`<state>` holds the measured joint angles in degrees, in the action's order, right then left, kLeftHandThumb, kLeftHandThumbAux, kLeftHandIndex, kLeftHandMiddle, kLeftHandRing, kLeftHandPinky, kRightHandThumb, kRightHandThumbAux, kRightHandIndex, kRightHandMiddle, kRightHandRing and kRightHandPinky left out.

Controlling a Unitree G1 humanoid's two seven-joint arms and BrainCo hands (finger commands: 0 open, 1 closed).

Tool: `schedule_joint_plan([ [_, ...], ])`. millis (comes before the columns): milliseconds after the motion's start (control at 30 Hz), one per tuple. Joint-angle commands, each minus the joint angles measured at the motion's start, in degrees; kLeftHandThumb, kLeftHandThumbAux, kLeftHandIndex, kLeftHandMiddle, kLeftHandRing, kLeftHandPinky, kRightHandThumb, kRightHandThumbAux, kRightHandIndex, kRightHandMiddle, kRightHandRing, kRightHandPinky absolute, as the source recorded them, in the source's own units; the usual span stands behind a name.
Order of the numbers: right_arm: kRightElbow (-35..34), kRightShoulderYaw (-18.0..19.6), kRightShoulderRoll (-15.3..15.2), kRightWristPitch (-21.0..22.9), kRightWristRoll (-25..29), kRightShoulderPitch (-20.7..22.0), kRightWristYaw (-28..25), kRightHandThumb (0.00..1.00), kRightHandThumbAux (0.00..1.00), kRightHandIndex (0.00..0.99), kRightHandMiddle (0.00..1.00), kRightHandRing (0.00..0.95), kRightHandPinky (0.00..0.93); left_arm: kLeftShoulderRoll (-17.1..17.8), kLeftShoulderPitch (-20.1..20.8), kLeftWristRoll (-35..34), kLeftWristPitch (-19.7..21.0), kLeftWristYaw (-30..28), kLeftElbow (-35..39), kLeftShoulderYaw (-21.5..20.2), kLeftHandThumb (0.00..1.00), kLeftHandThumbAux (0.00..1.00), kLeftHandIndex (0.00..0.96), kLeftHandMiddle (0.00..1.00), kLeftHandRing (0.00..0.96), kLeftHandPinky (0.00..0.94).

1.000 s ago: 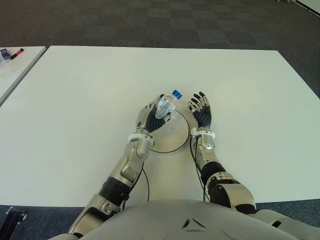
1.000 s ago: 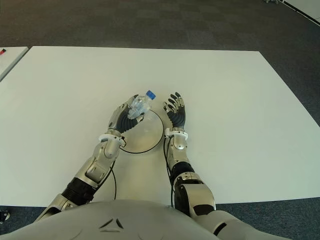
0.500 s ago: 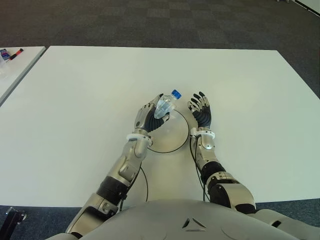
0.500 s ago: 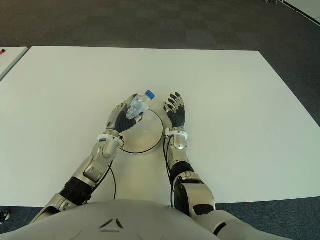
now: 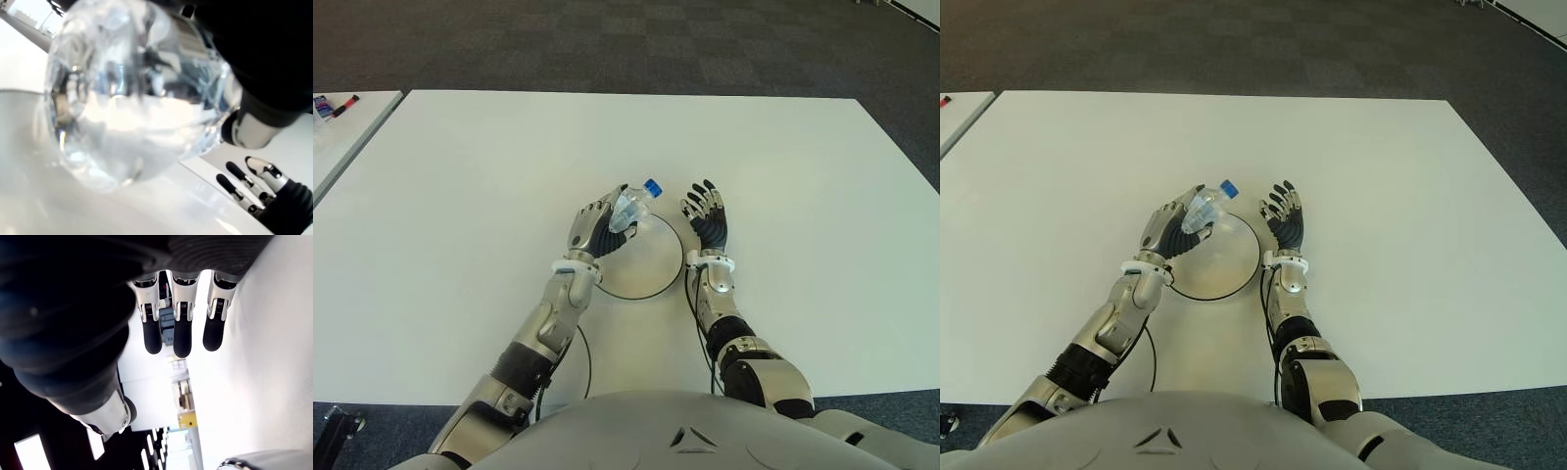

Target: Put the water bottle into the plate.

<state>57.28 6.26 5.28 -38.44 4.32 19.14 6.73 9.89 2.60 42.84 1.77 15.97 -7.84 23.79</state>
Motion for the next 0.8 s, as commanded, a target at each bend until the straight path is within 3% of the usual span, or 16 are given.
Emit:
schedule_joint_plan([
  [33,2.3,0.2,3.2,2.4,0.2,-3.5,0.3,0.074,0.846,0.11,0.205,0.211,0.237,1.0,0.9,1.7,0.9,-1.3,1.7,0.4,0.005,0.896,0.014,0.021,0.015,0.014],
  [800,2.6,0.2,3.2,2.4,0.1,-3.4,0.4,0.056,0.843,0.108,0.207,0.214,0.242,2.5,0.0,3.4,3.9,-5.7,5.2,0.4,0.0,0.848,0.0,0.0,0.0,0.0],
])
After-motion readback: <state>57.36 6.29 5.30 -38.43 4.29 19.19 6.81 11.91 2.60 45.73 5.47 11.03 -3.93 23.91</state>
